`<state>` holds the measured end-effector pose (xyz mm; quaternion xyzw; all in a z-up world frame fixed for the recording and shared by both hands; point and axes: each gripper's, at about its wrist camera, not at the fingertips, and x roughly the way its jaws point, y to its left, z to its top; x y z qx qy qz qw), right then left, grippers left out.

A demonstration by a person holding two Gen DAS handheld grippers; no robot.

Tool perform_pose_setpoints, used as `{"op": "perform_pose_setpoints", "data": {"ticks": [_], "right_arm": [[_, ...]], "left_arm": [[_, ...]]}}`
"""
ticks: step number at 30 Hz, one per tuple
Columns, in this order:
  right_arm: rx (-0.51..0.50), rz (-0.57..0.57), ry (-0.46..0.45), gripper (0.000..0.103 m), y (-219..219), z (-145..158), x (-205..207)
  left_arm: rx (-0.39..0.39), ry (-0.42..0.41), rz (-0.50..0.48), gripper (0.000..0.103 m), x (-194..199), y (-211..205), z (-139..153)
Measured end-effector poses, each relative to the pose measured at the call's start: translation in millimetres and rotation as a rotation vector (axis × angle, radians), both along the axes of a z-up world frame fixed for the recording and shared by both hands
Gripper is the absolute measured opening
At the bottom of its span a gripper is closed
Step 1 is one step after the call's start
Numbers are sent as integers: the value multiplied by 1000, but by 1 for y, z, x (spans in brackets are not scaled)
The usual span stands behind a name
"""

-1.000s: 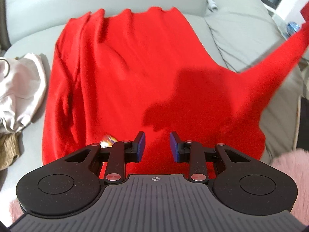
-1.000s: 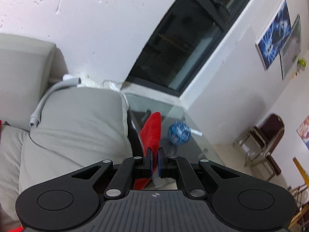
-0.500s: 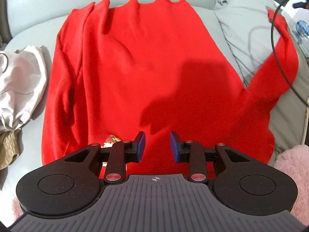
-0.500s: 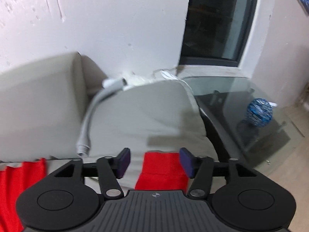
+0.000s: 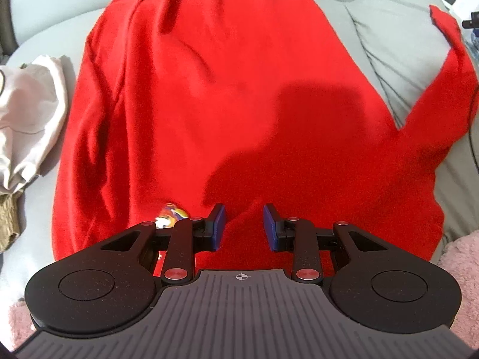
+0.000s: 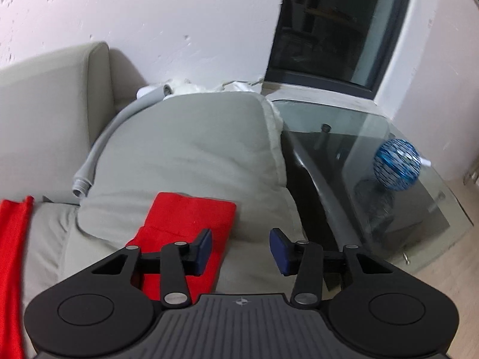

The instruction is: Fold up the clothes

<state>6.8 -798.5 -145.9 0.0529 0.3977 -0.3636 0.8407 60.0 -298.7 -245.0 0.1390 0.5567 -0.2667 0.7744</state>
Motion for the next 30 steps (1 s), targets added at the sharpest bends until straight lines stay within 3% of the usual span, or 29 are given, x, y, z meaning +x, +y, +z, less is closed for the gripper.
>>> {"op": "perform_pose_setpoints", "data": {"ticks": [5,7,8,10,22,26,30], "right_arm": [[38,-13,-24,41,-11,-16,12],[85,3,-52,14,-13,-18,14],[97,10,-54,14,-13,-19,14],[82,16,-40,5,-10,-15,14],[-127,-128,-158,4,-12,80,-58],[-131,-145,-164,4,-14,86,-67],[-93,-148,-121,5,-23,61,-51]], "left_arm": [[26,-6,19,34,2,1,0],[29,-7,18,34,2,0,0],[31,-8,17,34,2,0,0],[35,-9,16,34,2,0,0],[-20,-38,-26,34,-8,-3,16],[-40,-28,-58,34,-16,-4,17],[-22,-23,-70,34,-21,-5,15]]}}
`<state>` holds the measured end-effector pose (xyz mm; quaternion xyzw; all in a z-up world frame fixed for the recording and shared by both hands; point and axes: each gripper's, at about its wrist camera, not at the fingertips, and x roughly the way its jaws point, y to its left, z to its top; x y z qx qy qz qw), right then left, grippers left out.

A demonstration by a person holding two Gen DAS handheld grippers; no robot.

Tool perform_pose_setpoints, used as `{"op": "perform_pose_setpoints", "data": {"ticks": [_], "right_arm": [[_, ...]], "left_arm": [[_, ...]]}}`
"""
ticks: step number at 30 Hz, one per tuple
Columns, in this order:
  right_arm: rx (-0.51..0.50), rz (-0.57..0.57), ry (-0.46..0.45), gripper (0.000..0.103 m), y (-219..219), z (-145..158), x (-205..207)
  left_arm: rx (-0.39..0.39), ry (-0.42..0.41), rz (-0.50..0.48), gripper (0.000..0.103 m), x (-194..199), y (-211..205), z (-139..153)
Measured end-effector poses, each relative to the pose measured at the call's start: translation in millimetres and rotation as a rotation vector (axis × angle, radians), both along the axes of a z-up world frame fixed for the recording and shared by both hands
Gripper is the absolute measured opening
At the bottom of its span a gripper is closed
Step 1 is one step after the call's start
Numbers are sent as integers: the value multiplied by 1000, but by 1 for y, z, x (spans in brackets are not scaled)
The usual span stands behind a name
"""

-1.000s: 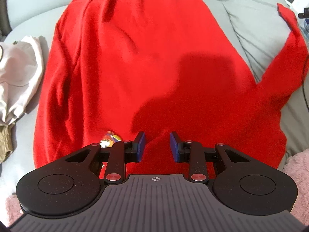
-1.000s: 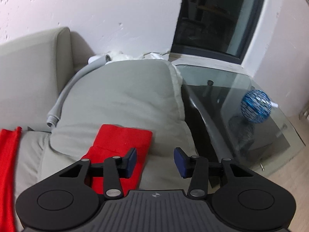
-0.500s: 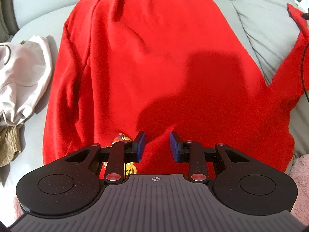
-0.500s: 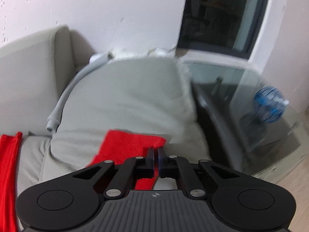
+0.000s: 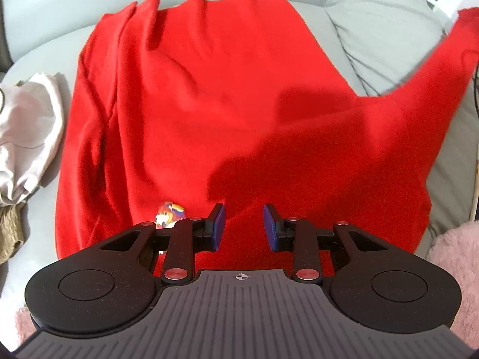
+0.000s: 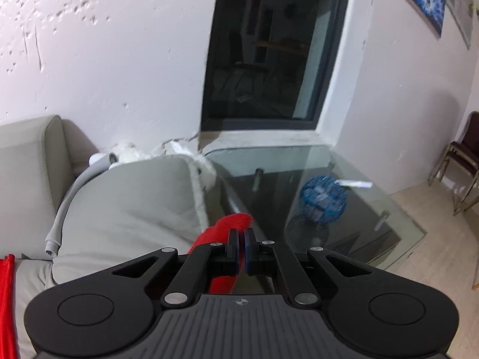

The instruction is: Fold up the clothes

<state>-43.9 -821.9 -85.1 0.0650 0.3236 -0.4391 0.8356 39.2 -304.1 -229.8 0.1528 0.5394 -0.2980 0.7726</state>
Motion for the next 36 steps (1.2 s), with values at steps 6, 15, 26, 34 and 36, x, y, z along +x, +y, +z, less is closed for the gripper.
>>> {"op": "perform_pose_setpoints", "data": {"ticks": [6,15,26,34,36], "right_arm": [[5,-49,71,43,7,-24,10],[120,82,-12,52,87,7,-44],[436,263,-16,62,266,-26,-95],[713,259,24,61,360,-86,-107],[771,213,16,61,364,-95,-107]], "left_arm": [[-3,6,-17,34,-1,1,2],[-30,-7,-36,34,-15,22,14],[24,-57,-6,39,-41,91,32],[-31,14,255,42,-45,150,25],[-46,15,296,42,-43,156,24]]}}
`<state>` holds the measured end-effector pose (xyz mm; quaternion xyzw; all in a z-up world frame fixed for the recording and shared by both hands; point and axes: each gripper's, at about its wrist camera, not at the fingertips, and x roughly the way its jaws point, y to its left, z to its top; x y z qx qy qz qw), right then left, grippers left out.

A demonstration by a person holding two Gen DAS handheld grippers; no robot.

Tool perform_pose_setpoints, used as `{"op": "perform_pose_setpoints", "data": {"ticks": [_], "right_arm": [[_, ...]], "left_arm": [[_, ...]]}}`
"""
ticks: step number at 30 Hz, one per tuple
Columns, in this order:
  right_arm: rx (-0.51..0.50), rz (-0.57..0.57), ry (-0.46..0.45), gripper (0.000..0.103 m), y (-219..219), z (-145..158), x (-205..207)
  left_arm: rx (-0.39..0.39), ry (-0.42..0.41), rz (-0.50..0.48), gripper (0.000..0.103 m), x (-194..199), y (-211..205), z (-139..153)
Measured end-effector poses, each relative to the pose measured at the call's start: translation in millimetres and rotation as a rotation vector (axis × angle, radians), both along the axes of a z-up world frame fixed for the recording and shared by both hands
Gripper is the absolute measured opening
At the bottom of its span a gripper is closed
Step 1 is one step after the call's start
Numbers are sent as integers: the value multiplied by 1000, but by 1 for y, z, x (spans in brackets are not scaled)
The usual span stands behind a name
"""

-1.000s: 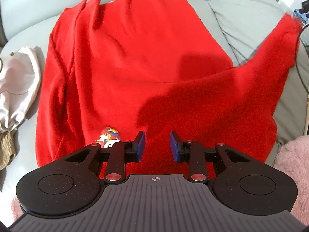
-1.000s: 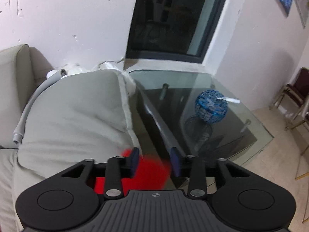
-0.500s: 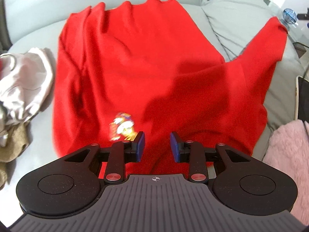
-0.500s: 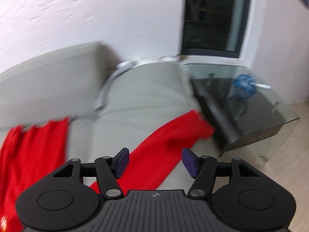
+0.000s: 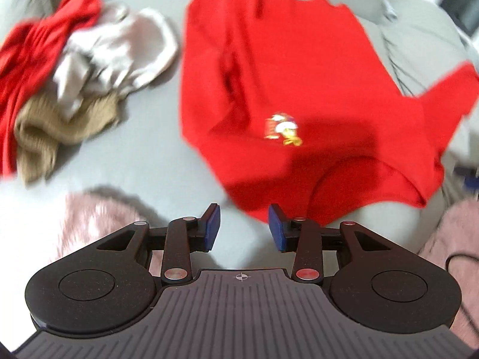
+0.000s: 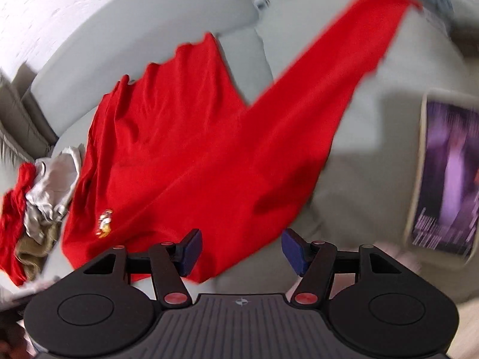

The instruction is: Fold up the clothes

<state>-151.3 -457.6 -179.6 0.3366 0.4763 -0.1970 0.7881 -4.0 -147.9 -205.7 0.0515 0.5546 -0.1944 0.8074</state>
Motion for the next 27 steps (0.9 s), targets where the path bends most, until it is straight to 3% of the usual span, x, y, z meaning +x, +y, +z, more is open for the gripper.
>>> {"op": "perform_pose_setpoints", "data": {"ticks": [5,8,12,14,18,20,22,23,25,27], "right_arm": [[96,-84,-3,61,6,-9,5],[164,-126,25,57,8,-20,9],[127,-115,120,57,21,-32,16],[110,-124,113,59,25,-35,17],[85,-176,50,61,31,-43,15],[38,-181,20,54,36,-44,14],[-54,-165,-6,30,43,-43,12],[-71,-155,-20,26,43,-43,10],[-64,-151,-43,7,39,-38,3],[-50,-138,-50,6,37,-31,0]], "left_arm": [[-86,1,86,44,11,5,2],[-93,17,99,44,18,-2,-5],[-85,77,112,44,19,-6,-17],[-83,120,113,44,21,-7,-28],[-116,99,135,45,28,-10,-37],[-127,99,115,45,35,-18,-42],[-105,86,79,40,36,-27,-43],[-81,68,54,32,34,-31,-41],[-40,35,9,7,29,-37,-36],[-4,11,-22,3,21,-40,-29]]}}
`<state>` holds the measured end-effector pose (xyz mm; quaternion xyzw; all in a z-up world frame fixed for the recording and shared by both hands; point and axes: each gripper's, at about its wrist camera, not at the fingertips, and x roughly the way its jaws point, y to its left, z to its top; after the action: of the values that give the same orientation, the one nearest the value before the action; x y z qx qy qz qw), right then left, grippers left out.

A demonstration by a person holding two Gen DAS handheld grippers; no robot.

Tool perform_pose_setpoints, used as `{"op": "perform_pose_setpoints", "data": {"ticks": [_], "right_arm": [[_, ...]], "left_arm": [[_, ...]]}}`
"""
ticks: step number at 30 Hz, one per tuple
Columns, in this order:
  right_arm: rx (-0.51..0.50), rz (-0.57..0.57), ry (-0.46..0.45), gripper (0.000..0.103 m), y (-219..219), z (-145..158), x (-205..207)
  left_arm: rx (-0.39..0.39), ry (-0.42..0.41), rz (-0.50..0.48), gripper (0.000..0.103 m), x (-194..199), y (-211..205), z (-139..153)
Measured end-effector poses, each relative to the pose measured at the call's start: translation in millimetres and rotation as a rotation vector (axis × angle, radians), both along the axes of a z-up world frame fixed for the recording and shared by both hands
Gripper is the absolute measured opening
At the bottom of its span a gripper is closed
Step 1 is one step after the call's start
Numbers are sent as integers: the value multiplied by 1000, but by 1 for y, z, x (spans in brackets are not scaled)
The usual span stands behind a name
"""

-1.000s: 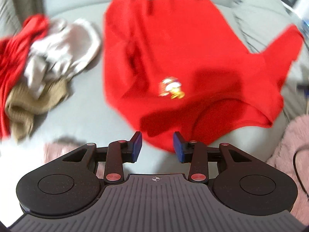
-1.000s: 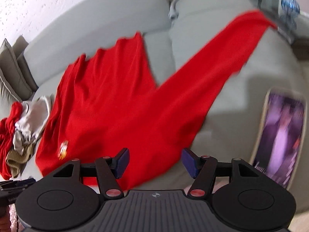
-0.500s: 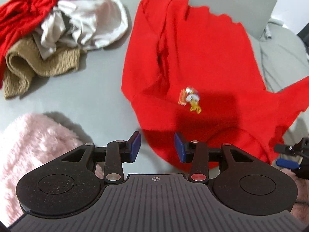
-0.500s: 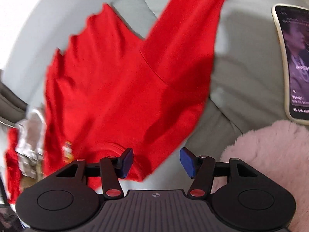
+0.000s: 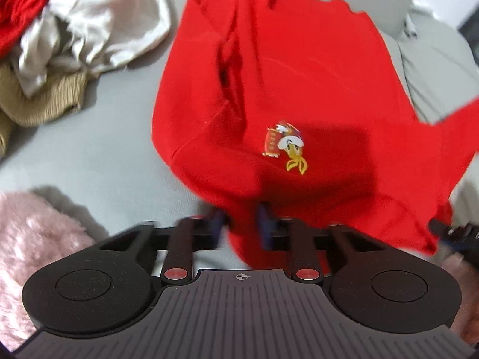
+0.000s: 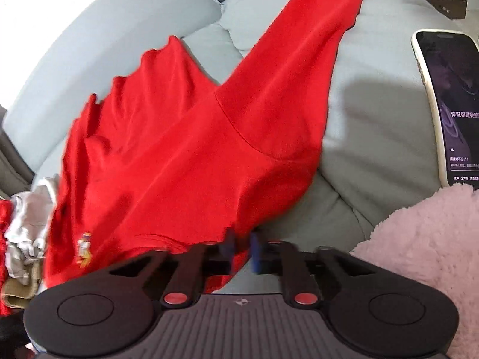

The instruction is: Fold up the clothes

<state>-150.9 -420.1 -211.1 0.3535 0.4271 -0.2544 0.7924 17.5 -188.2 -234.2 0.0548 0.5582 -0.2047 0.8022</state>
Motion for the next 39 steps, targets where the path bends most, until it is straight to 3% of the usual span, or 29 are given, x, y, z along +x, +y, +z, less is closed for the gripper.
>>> {"op": "perform_pose_setpoints", "data": {"ticks": [2,6,8,12,13,15,17,19,21,30,39], "right_arm": [[4,17,1,6,-1,6,-2],[-2,75,45,5,3,22,-6],[-31,113,72,5,9,33,-10],[-96,171,148,5,20,29,-6],[-91,179,173,8,20,20,-2],[-64,182,204,12,20,5,7],[-72,195,225,20,25,2,10],[-85,231,207,42,32,10,9],[-110,262,206,47,37,18,8],[-234,334,158,60,56,65,-11],[-198,404,48,61,70,74,17]], "left_arm": [[58,-32,-34,2,-10,-5,9],[90,-72,-86,2,-27,-7,31],[92,-63,-98,2,-33,-1,40],[118,-6,-91,4,-29,1,27],[124,0,-92,6,-28,0,22],[145,8,-65,23,-24,0,13],[153,5,-56,33,-23,2,13],[152,-6,-70,37,-25,7,19],[158,-14,-77,39,-26,12,25],[154,10,-57,40,-35,37,44],[97,-7,-30,40,-28,43,50]]}}
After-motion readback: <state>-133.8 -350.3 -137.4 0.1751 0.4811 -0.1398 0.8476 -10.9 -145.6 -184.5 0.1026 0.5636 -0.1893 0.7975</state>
